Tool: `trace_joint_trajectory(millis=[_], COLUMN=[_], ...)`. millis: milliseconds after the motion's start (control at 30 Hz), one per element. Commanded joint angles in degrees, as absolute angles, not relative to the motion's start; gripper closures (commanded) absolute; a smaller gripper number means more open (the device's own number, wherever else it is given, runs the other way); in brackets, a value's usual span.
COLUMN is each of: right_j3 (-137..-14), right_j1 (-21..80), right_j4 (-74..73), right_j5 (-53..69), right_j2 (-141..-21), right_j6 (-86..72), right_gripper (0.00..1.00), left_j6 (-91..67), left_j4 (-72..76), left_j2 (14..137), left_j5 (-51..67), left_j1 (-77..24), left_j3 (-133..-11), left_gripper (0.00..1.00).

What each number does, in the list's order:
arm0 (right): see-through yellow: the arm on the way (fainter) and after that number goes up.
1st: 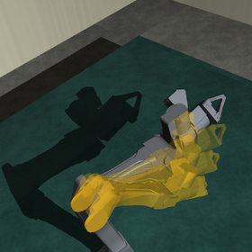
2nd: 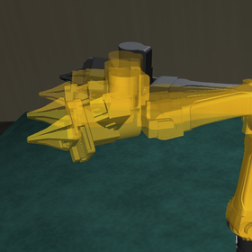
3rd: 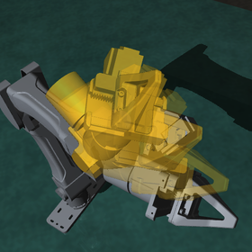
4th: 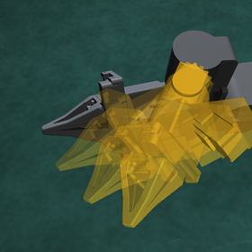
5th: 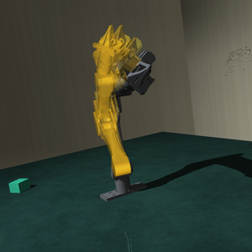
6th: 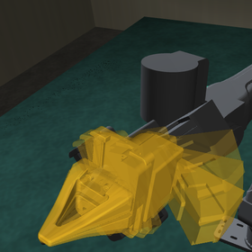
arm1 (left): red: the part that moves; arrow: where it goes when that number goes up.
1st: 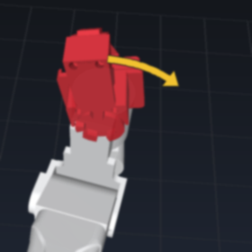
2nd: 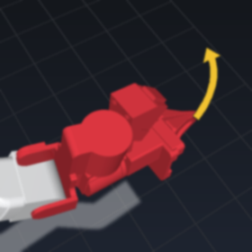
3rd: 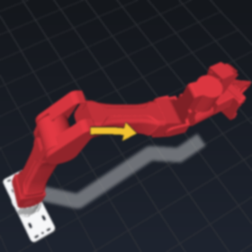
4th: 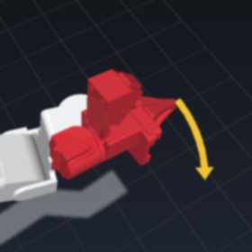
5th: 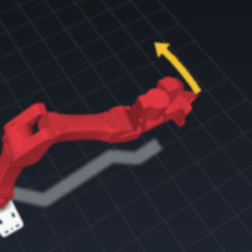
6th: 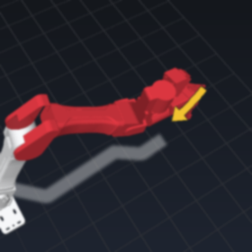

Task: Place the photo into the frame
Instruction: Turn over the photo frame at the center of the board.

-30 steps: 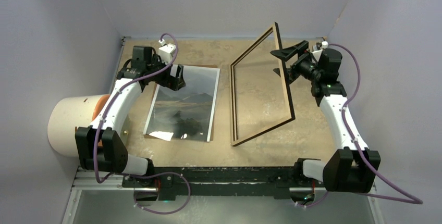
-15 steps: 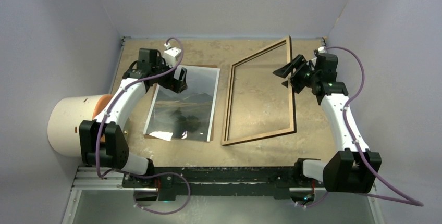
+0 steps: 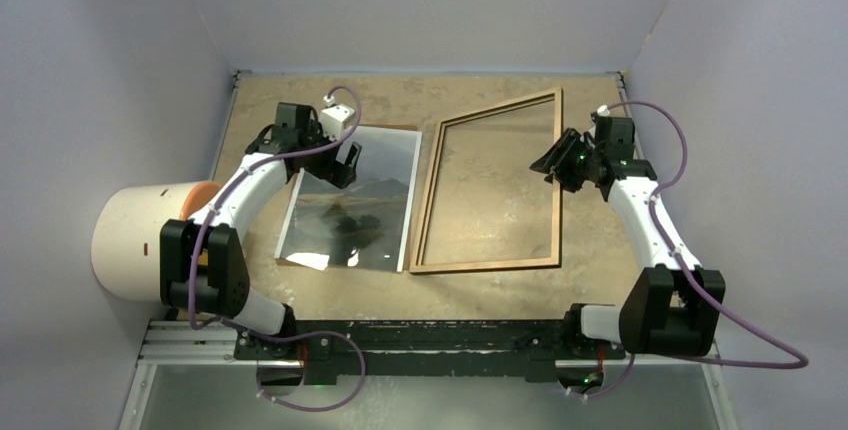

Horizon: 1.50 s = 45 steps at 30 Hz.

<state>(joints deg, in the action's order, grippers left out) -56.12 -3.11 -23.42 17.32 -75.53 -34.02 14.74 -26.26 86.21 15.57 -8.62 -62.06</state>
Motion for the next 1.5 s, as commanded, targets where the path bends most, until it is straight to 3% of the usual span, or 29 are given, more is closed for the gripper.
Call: trace_joint_trajectory(millis=[0,433,967,1100,1300,1467], right_j3=[-56.4,-59.7,-58.1,-59.6,-64.1,-69.8], right_j1=[-3.0,4.0,4.5,4.5,9.5,19.0], right_j4=[-22.6,-24.1,-22.9,-25.2,-28.1,-26.7], right_j5=[13.6,-1.8,-9.3,-13.0,-21.9,-16.9], right_j2=[-78.2,-92.0,-96.6,-95.3,-89.9,-92.6], right_j6=[-31.8,-29.2,-30.4,-32.5,-35.2,-39.4], right_gripper=[0.51,0.44,0.41,0.49,0.7,0.72], left_j6=[17.8,20.1,23.1,23.0,22.3,22.0], left_j4=[-23.2,-19.8,-20.7,-20.8,-21.8,-22.7], left_j2=[87.7,88.3,87.1,87.1,89.7,92.2], left_j5=[11.2,4.8,3.6,3.0,-1.1,-3.9], left_j1=[-9.4,-16.5,-16.6,-16.7,-16.5,-15.9], left_j3=[-60.3,-56.6,-54.3,-54.5,-57.7,-61.0], left_gripper=[0.0,0.0,0.0,0.0,0.0,0.0])
